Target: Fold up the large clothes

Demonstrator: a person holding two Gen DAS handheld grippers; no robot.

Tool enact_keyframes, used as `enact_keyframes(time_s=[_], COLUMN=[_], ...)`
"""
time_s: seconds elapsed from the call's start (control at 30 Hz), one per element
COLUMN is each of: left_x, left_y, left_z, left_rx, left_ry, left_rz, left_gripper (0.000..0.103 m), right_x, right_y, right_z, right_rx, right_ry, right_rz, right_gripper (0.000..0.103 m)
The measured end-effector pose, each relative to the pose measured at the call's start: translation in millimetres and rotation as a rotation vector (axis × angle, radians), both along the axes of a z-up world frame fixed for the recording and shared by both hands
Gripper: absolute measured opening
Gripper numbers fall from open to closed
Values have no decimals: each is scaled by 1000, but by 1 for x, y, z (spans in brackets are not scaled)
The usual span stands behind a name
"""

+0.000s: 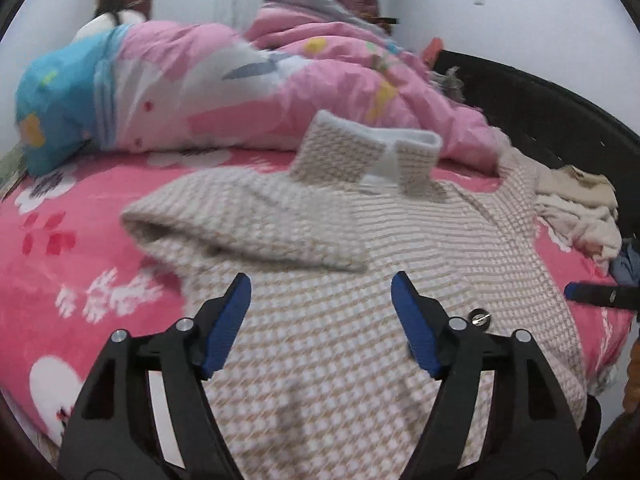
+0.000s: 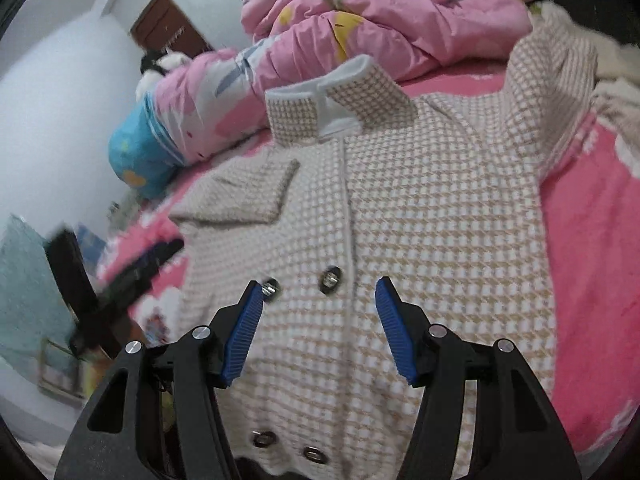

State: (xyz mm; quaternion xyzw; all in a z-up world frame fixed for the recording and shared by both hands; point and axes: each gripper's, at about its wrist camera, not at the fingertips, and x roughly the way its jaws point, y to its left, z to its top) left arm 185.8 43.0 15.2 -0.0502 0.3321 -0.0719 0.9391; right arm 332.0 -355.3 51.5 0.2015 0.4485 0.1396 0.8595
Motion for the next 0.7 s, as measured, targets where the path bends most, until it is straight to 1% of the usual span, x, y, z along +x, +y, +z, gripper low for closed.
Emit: enact_keyframes(time_s=[0.07,0.1,0.17,0.23,0.27,0.33,0.43,0.5,0.57,0.63,0.67,0.7], left_x=[0,2,6,11,11,15,20,24,24,25,24,24], left_y=[17,25,37,51,55,62,68,73,76,79,79,79], left_z=[-9,-15,-26,-40,-43,-53,-64,-71,-74,-75,-76,-77], left_rx=[-9,-9,-15,-37,-44,-45,-35,-33,-46,-50,-51,-54], left_ry=[55,88,142,191,204,229,247,258,253,242,240,238], left_rz=[62,94,141,186,199,224,242,254,255,252,251,252], left_gripper=[70,70,70,70,70,70,70,70,70,70,70,70], right_x=[16,22,44,62,77,103,144,169,194,214,222,226], right_y=[2,4,15,28,38,57,76,84,91,95,97,100], right_z=[-2,-3,-11,-20,-28,-44,-67,-81,-97,-113,-121,-125], right_rx=[93,121,210,266,300,335,401,411,388,334,325,322], right_ry=[17,27,66,105,133,179,240,268,295,327,345,352], right_rz=[18,28,68,104,125,150,150,127,95,65,57,64], right_gripper=[58,58,58,58,58,58,58,55,52,50,44,42])
